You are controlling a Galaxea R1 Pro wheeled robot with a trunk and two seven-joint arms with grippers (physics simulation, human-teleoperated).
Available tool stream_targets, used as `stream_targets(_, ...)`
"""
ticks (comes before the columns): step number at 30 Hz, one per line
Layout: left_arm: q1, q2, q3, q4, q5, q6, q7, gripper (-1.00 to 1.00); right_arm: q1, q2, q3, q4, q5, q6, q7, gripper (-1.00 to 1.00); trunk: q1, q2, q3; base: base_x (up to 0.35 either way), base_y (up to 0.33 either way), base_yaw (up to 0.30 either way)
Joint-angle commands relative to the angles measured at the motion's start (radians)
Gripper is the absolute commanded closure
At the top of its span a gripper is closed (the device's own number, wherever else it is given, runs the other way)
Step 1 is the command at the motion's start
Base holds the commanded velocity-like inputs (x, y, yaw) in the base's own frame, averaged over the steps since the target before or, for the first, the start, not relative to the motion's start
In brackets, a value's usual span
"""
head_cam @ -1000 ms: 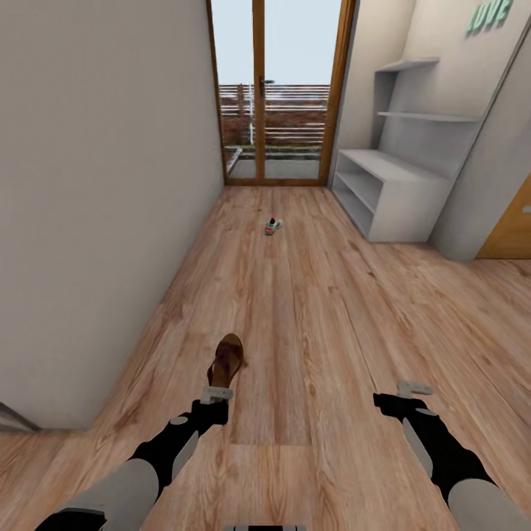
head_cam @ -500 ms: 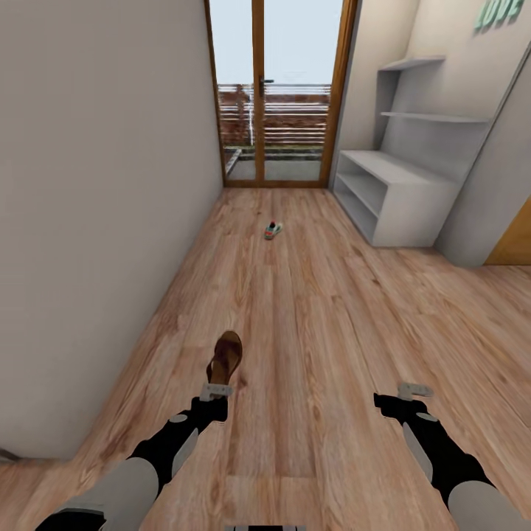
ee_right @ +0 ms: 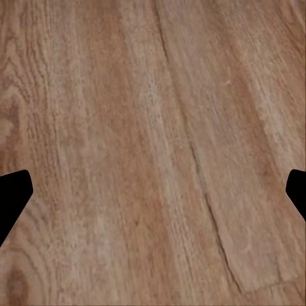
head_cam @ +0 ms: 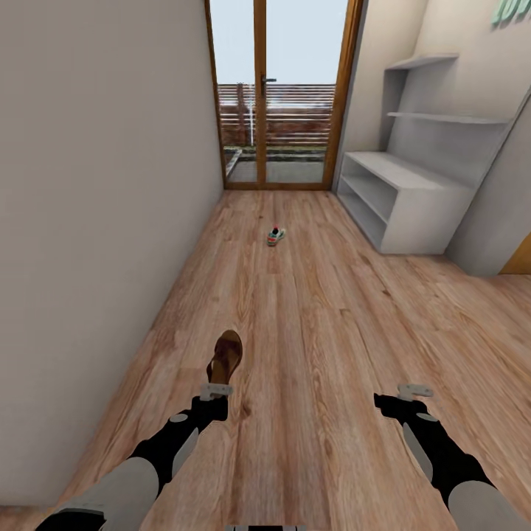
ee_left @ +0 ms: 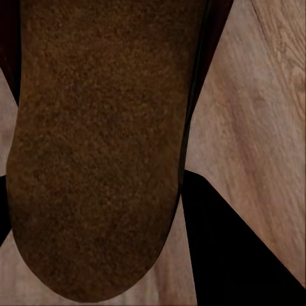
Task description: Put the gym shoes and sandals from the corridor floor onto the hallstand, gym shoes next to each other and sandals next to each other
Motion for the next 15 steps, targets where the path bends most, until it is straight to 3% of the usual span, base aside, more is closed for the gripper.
stream_targets(1, -0.001, 0.000, -0.004, 0.000, -0.004, -0.005, -0.001, 1.00, 0.000, 0.000, 0.002, -0.002, -0.010, 0.005, -0.005, -1.00, 0.000, 0.000, -0.001, 0.347, 0.009, 0.000)
stream_targets(7, -0.001, 0.000, -0.008, 0.001, -0.004, -0.023, -0.001, 1.00, 0.000, 0.000, 0.003, -0.001, -0.010, 0.005, -0.005, -1.00, 0.000, 0.000, -0.001, 0.345, -0.002, 0.000)
stream_targets(15, -0.001, 0.000, -0.010, 0.001, -0.004, -0.026, -0.001, 1.00, 0.000, 0.002, 0.003, 0.006, -0.010, 0.004, -0.005, -1.00, 0.000, 0.000, -0.001, 0.340, -0.107, 0.000)
